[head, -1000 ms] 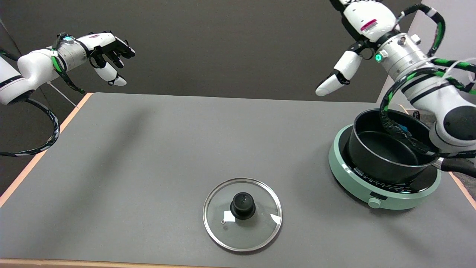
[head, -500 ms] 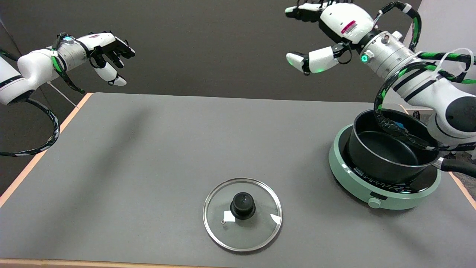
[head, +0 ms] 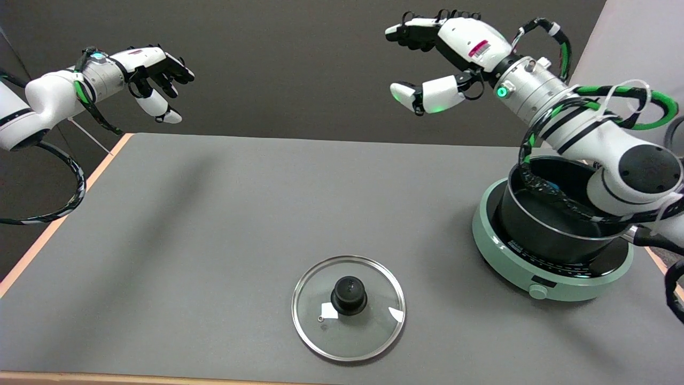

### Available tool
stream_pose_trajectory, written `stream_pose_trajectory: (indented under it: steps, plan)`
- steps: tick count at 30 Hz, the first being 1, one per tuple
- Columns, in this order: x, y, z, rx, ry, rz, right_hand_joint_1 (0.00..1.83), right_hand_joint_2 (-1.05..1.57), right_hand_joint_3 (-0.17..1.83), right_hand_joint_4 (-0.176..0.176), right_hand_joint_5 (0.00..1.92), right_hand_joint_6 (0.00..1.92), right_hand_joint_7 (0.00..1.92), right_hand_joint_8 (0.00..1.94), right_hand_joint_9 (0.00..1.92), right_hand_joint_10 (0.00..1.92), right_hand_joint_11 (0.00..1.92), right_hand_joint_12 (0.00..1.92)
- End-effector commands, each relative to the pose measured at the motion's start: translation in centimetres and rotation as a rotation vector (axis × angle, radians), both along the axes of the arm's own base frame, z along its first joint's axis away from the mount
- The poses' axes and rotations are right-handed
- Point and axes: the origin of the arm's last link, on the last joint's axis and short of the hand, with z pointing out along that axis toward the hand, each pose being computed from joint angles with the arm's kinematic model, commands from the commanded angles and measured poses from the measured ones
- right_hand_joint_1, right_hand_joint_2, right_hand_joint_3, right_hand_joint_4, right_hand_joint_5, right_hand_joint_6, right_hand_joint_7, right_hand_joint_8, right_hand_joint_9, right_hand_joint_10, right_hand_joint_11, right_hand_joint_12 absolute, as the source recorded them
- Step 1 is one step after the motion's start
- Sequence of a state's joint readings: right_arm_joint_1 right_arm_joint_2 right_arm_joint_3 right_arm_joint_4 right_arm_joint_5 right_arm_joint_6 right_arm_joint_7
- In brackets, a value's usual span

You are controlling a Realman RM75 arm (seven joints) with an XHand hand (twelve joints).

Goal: Pick up the pot lid.

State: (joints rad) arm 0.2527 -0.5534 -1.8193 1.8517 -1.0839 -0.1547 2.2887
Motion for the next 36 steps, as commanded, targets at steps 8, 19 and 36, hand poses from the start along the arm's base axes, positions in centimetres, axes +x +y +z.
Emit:
stream_pose_trajectory:
  steps: [8, 19, 36]
  plan:
    - [-0.1, -1.0, -3.9, 0.078, -0.104, 0.021, 0.65, 0.64, 0.84, 0.030, 0.52, 0.23, 0.62, 0.21, 0.61, 0.39, 0.43, 1.00]
    - [0.1, -0.8, -5.0, 0.147, -0.084, 0.010, 0.65, 0.65, 0.84, 0.047, 0.56, 0.25, 0.63, 0.22, 0.62, 0.40, 0.46, 1.07]
    - [0.9, -0.4, -7.1, 0.270, -0.012, 0.012, 0.65, 0.67, 0.86, 0.058, 0.56, 0.26, 0.59, 0.20, 0.58, 0.34, 0.44, 0.97]
